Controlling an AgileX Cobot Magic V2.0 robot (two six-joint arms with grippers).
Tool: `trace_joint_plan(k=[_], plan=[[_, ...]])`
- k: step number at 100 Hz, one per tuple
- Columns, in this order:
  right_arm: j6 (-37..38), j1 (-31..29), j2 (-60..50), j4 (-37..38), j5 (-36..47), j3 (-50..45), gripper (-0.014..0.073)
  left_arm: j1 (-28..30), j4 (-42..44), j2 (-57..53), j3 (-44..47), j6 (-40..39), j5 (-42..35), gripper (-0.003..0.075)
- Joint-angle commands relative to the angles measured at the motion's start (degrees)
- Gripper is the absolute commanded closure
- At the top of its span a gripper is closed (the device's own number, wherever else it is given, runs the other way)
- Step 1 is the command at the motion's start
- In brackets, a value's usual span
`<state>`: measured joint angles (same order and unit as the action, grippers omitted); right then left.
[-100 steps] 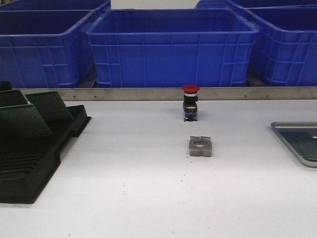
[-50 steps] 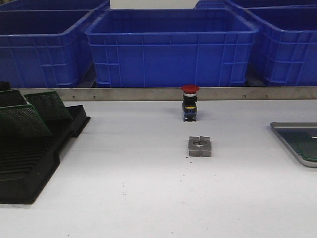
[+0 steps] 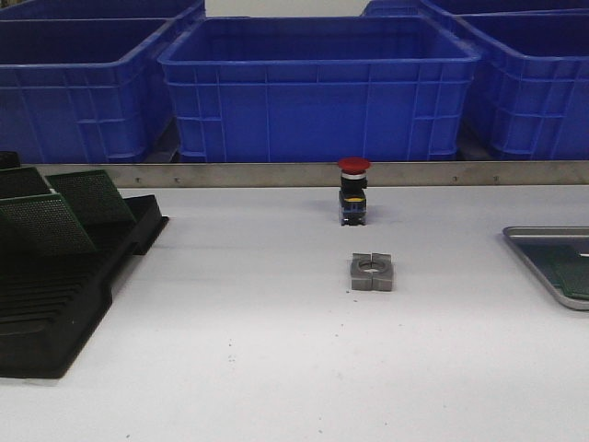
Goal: Place circuit board on tray
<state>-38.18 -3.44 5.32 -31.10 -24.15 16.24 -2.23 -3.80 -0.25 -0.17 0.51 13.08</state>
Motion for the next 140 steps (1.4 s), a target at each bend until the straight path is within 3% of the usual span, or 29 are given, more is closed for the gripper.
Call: trace_joint_plan(k=[1,84,101,117,140], plan=[[-0.5,0.2,0.7,-0.6,3.8,1.5,0.0657,0.1,0.0,-1.9,1.6,-0.5,-3.9,0.0737],[-0.5,0.2,0.7,-0.6,4.6,1.2,0.0657,0.1,0.0,-1.9,1.6,-0.5,-3.9,0.0737],[0.3,0.2,0.7,-0.6,10.8,-1.2,0.0657,0.1,0.0,-1.9,1.6,-0.5,-3.9,0.0737],[8.8,0.2,0.7,5.1,16.1,-5.6,0.0657,0.1,0.0,-1.9,1.6,-0.5,-3.9,0.0737],[36.8,0.2,-2.1,32.1,27.1,-13.0,0.0657,0.1,0.0,-1.9,1.6,-0.5,-3.9,0.0737]])
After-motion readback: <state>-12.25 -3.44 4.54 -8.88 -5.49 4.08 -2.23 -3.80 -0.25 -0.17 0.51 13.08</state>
